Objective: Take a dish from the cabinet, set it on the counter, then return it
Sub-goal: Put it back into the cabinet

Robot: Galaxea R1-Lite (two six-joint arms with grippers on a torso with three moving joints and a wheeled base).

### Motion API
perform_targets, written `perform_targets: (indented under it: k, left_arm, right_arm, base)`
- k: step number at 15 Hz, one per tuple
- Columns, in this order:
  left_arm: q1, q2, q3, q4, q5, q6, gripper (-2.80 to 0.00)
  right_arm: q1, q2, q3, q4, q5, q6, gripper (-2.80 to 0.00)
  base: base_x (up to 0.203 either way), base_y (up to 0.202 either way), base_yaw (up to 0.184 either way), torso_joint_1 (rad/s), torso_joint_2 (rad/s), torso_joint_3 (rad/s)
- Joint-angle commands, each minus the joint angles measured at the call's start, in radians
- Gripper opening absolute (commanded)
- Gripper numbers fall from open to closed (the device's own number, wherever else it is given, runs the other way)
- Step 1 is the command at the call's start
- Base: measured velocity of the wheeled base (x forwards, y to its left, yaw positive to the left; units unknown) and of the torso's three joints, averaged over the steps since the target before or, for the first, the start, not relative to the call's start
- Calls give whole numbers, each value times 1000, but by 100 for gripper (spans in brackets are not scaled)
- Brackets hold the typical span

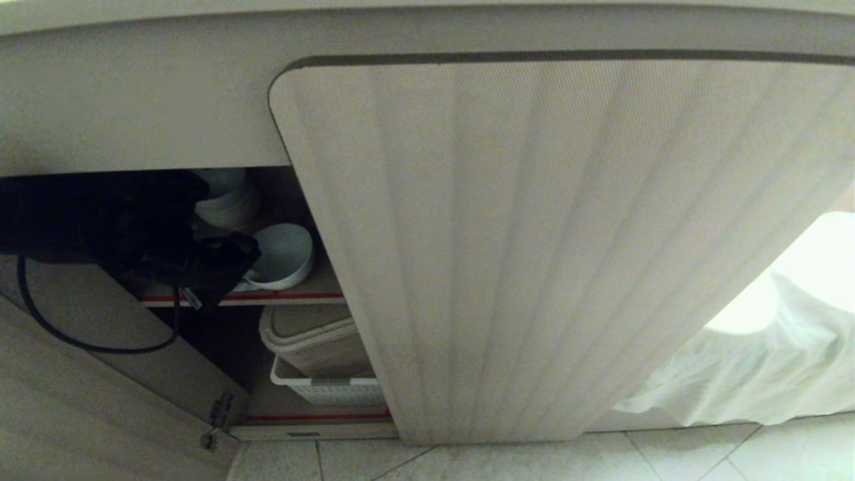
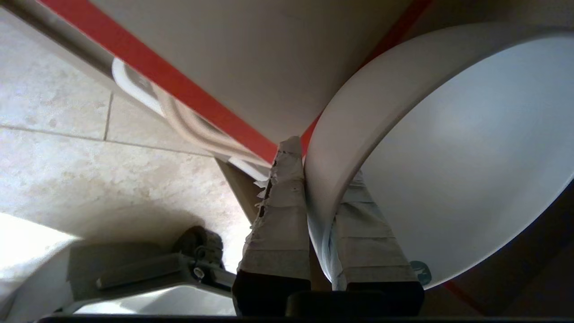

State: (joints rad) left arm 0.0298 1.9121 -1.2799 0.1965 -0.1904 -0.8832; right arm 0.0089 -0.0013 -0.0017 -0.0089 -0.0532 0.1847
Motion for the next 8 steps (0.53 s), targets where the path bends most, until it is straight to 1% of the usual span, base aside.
perform_targets:
  k: [1, 3, 8]
  left_arm:
    - [0, 13, -30, 28, -1, -4, -280]
    - [-1, 22, -54, 43, -2, -3, -280]
    - [-1, 28, -55, 55, -3, -3, -280]
  right_arm:
    - [0, 1, 0, 0, 0, 1, -280]
    - [0, 1, 0, 0, 0, 1, -280]
    - [0, 1, 0, 0, 0, 1, -280]
  base:
    - [0, 0, 0, 0, 0, 0]
    - [0, 0, 0, 0, 0, 0]
    - [0, 0, 0, 0, 0, 0]
